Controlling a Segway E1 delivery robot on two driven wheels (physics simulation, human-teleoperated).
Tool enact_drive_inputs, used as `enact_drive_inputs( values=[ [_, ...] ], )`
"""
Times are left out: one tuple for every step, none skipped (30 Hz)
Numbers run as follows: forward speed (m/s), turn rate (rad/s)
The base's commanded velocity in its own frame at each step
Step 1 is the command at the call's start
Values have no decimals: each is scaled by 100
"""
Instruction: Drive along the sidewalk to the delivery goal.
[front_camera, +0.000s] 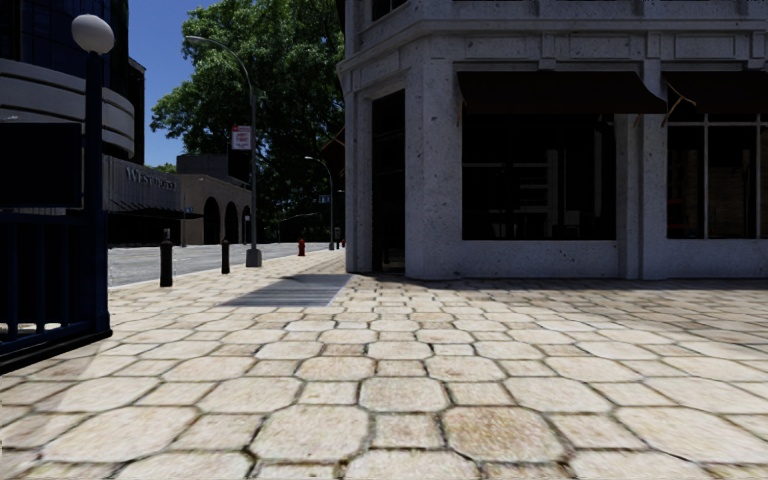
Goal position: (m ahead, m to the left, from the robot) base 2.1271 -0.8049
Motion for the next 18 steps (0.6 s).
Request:
enact_drive_inputs(
  values=[
    [140, 0],
    [140, 0],
    [140, 0],
    [140, 0],
    [140, 0],
    [140, 0],
    [140, 0],
    [140, 0],
    [140, 0],
    [140, 0],
    [138, 0],
    [135, 0],
    [131, -10],
    [126, -23],
    [126, -23],
    [119, -40],
    [119, -40],
    [117, -41]
  ],
)
